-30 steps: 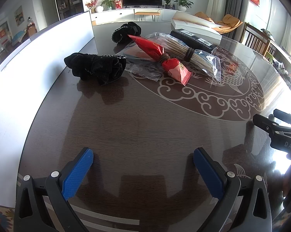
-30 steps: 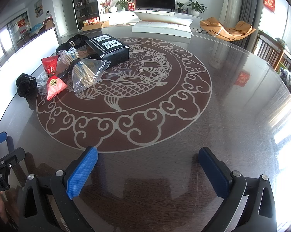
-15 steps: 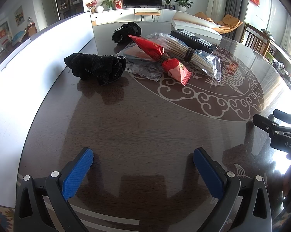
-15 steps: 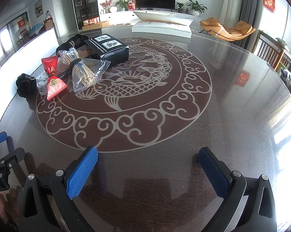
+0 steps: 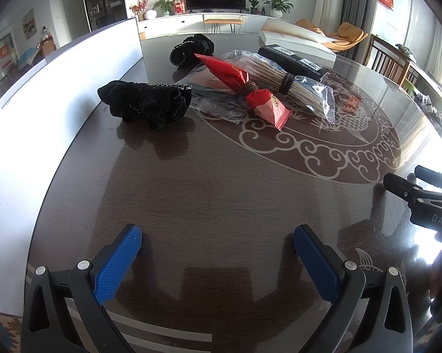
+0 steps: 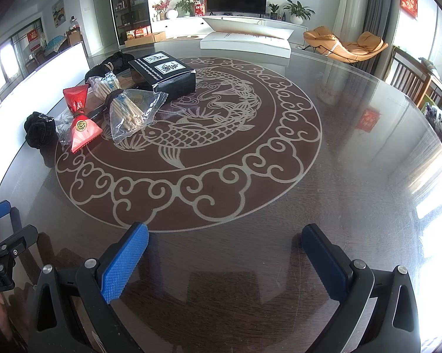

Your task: Organize objects

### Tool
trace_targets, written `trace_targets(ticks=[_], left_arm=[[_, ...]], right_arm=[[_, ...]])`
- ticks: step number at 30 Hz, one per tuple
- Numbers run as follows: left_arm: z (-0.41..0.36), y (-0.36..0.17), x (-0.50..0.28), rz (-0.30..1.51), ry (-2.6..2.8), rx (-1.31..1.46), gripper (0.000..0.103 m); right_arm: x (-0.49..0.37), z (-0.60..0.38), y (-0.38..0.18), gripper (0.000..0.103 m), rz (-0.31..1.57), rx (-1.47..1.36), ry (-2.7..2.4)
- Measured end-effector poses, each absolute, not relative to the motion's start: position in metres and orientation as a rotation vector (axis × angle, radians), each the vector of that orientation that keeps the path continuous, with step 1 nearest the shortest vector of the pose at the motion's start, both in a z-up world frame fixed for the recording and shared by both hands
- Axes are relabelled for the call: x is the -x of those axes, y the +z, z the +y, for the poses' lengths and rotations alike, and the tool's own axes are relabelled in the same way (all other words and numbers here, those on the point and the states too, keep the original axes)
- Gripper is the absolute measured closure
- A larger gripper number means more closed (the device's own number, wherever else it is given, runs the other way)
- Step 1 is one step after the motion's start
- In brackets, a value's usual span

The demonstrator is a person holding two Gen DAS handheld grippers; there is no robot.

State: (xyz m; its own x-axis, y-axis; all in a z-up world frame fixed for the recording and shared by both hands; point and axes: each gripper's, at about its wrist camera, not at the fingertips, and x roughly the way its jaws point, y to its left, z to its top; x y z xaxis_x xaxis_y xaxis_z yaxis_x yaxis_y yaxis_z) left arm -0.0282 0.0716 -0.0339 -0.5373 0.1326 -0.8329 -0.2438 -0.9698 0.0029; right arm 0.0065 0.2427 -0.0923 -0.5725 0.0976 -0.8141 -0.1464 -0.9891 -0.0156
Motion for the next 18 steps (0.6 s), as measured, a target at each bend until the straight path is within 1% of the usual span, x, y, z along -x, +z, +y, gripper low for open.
trace_targets(ticks=[7,14,18], left_arm=[[0.067,-0.034,0.03,0.163,2.585,1.396,0.0],[0.039,-0.035,0.039,0.049,2.711,1.464,0.0],[0.037,-0.036,0.041,0.038,2.733,1.464,0.0]], right_arm=[[-0.007,0.243,-0.092,0.0,0.08,1.377,2.669],[-0.007,0.243,-0.092,0.0,0.08,1.377,2.669],[-0.007,0.243,-0.092,0.0,0.08,1.377,2.669]])
